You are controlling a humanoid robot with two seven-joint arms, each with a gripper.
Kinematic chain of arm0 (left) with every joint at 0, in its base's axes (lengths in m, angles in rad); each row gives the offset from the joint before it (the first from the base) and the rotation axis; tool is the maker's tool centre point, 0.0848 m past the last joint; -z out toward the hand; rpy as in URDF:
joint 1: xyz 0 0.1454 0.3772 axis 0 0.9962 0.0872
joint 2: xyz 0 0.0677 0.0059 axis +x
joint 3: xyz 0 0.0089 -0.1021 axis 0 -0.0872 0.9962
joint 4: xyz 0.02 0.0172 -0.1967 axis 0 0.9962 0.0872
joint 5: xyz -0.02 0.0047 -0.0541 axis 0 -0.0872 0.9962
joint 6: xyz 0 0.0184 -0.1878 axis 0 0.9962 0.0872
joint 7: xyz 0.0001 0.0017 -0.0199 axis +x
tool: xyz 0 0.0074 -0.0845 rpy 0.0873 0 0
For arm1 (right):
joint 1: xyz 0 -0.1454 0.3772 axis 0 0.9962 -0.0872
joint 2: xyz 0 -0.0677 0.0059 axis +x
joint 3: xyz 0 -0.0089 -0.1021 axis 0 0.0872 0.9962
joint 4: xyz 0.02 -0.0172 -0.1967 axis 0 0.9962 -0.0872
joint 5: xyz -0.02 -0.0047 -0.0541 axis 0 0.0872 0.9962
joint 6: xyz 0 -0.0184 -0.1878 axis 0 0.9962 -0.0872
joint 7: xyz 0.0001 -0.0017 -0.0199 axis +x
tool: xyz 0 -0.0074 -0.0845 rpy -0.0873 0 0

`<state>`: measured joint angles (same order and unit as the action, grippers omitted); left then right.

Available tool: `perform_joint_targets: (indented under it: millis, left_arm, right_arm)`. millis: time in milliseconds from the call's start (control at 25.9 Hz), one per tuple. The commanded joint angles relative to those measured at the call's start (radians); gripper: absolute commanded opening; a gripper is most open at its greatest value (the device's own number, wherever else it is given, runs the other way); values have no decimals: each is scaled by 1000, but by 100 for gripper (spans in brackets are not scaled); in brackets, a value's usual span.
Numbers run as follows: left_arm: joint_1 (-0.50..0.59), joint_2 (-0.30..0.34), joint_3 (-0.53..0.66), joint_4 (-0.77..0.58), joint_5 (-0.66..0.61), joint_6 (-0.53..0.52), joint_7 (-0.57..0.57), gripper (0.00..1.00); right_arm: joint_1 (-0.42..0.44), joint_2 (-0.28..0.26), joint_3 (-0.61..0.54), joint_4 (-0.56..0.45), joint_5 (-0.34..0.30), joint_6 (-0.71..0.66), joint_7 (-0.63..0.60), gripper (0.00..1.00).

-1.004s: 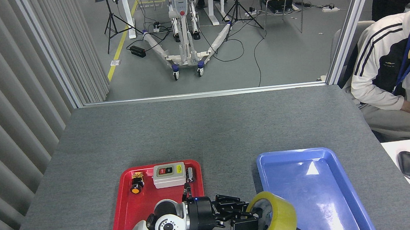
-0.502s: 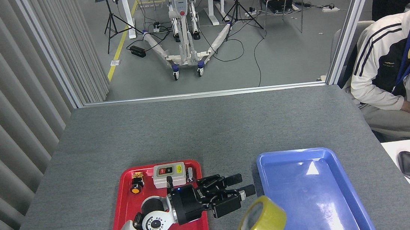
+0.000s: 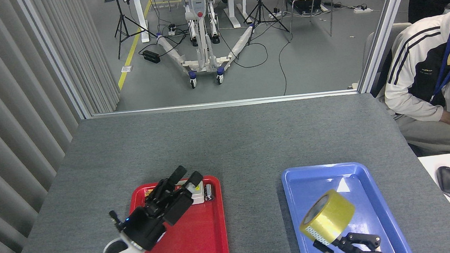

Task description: Place and move tape with both arms

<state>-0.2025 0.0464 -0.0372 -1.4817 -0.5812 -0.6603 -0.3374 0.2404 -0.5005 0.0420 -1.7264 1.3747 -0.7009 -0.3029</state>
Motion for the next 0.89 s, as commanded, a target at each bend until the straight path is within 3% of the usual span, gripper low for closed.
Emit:
perform_joint_targets:
  millis: [0,77,116,232,309,463,579,695,849]
  left_arm:
    - [84,121,56,-55,-91,57,227,99]
    - [126,130,63,-66,-312,151,397,99]
    - [166,130,63,-92,-444,269,465,99]
    - [296,99,23,-207,-735,660,486,99]
    - [330,87,2,-218,-812,806,486,99]
    - [333,87,-3,-218,-812,806,486,100]
    - [347,89,-6,-221,-810,778,485,100]
    - [353,96,-6,-207,-809,766,485,100]
    - [356,99,-4,-207,-809,757,486,100]
  right_arm:
    - [2,-36,-128,5,7,55,28,0]
    - [3,-41,-174,4,6,67,85,0]
    - [3,-50,-192,5,4,67,136,0]
    - [-1,-69,-218,4,-16,58,338,0]
    - [-26,-67,-218,4,-54,58,495,0]
    - [-75,-59,-217,4,-172,73,889,0]
    - [-107,-24,-211,4,-224,73,1076,0]
    - [-121,-15,-205,5,-299,84,1170,0]
    - [-148,-1,-200,19,-318,149,1182,0]
